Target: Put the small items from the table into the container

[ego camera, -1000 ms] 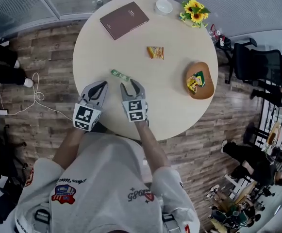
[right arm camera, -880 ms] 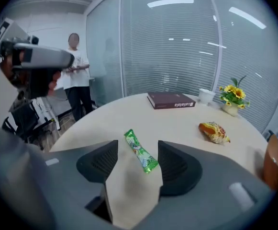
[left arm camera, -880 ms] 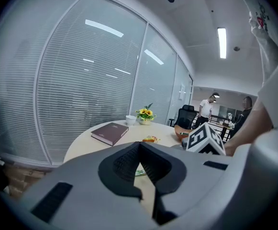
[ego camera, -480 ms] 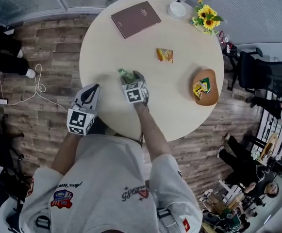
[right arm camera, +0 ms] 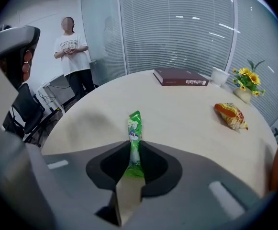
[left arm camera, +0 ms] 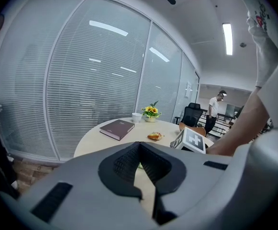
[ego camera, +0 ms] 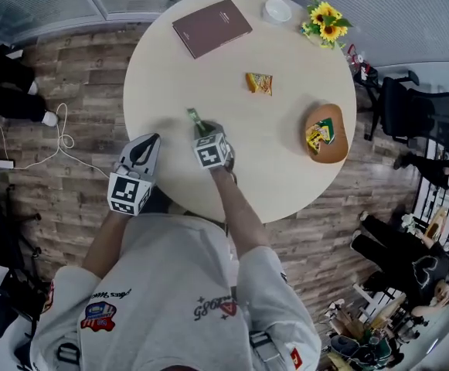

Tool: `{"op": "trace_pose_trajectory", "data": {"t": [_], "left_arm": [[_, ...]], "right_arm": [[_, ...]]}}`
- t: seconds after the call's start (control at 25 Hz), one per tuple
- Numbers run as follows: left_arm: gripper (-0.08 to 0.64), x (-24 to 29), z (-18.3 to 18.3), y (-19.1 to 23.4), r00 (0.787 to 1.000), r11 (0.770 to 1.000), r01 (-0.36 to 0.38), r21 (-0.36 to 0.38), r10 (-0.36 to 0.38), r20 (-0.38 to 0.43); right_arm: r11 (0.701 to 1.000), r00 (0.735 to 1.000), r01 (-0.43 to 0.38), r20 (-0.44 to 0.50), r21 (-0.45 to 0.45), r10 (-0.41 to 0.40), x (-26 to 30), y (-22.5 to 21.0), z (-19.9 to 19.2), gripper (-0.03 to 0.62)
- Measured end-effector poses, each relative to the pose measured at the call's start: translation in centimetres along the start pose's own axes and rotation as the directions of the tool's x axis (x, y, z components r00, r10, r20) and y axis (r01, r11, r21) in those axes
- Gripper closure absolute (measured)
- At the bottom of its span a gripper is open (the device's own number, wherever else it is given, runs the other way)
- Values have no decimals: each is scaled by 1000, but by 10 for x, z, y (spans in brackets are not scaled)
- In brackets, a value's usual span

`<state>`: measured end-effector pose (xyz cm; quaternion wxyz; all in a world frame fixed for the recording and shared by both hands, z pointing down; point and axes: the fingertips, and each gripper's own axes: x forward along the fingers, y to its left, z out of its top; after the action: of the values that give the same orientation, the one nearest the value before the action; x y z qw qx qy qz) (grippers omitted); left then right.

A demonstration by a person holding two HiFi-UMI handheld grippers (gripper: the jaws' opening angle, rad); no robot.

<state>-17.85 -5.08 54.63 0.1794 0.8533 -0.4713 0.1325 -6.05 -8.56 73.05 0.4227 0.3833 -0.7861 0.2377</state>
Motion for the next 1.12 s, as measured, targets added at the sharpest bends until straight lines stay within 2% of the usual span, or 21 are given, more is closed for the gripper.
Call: {"op": "trace_pose_trajectory", "data": {"t": [0.28, 0.4, 0.48, 0.6, 0.76, 0.84, 0.96, 1.12], "left_arm": [[555, 28, 9, -46, 995, 995, 96, 29, -96, 2], [555, 47, 16, -80, 986, 985, 167, 53, -167, 10], [555, 59, 21, -103, 980, 978, 198, 62, -200, 15], [555, 73, 27, -138, 971, 969, 236, 74, -238, 16], [555, 83, 29, -180, 960, 957, 277, 88, -278, 8], [555, 85, 29, -192, 959, 955, 281, 90, -282, 2], [555, 86, 28, -204, 961, 956, 277, 98, -278, -5], [555, 85, 26, -212, 965, 960, 260, 102, -261, -10]], "right_arm": [[995, 988, 64, 136, 82, -75, -55, -38, 1, 543], [979, 963, 136, 213, 150, -167, -91, -80, -6, 543], [959, 941, 179, 244, 221, -232, -121, -115, -13, 543], [906, 898, 246, 272, 344, -346, -173, -181, -30, 541], [776, 835, 348, 202, 526, -512, -230, -276, -79, 541], [727, 821, 382, 152, 570, -551, -245, -308, -103, 541], [693, 816, 400, 111, 600, -567, -254, -335, -129, 541], [669, 824, 406, 68, 623, -563, -253, -352, -156, 541]]}}
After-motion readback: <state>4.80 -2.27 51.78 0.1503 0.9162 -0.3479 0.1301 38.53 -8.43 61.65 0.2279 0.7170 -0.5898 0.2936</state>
